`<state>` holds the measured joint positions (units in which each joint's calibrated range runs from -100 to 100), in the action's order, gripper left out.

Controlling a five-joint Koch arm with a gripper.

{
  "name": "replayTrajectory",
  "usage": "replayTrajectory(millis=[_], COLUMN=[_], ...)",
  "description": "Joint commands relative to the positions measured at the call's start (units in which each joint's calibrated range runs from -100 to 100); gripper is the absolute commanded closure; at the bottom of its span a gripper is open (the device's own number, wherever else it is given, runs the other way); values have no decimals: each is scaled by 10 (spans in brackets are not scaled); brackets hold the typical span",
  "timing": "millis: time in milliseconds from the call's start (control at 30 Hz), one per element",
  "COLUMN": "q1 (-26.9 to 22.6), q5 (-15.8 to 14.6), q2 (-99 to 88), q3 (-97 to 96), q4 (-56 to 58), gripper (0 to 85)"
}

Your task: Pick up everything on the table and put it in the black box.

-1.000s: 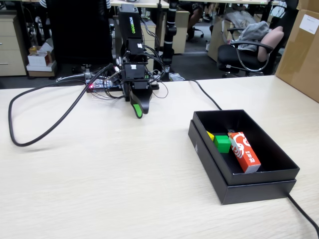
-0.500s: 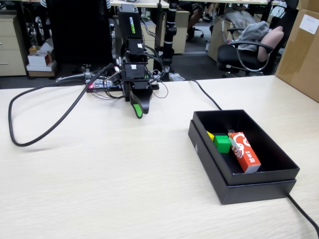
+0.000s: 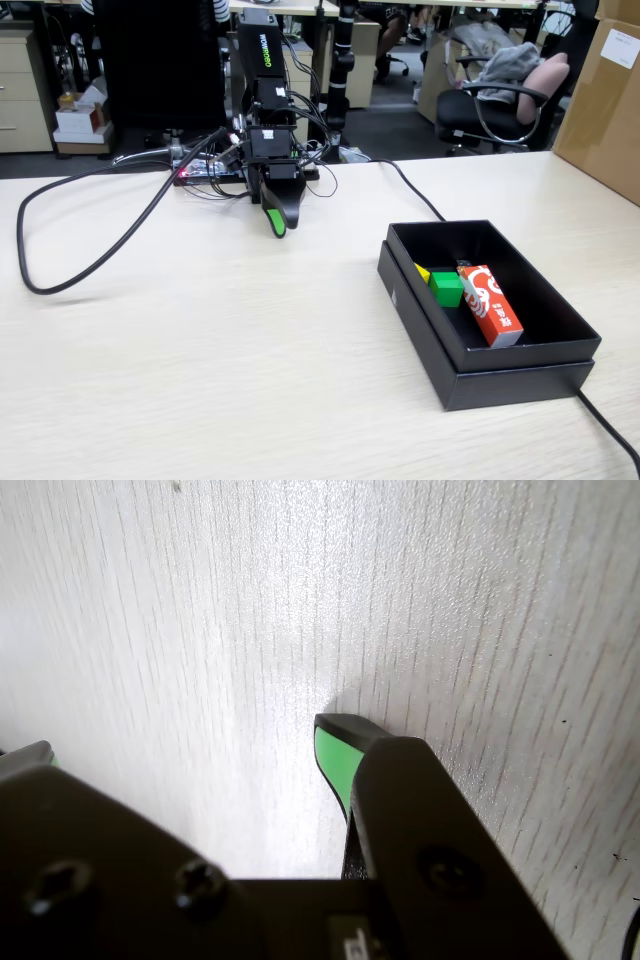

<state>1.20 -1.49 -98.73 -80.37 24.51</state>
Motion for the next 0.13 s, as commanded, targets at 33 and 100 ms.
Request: replayTrajectory(millis=[33, 100], q1=[0, 0], q5=[0, 0], q2=[0, 0], q3=[23, 23], q4=[-5, -5], gripper=[368, 368])
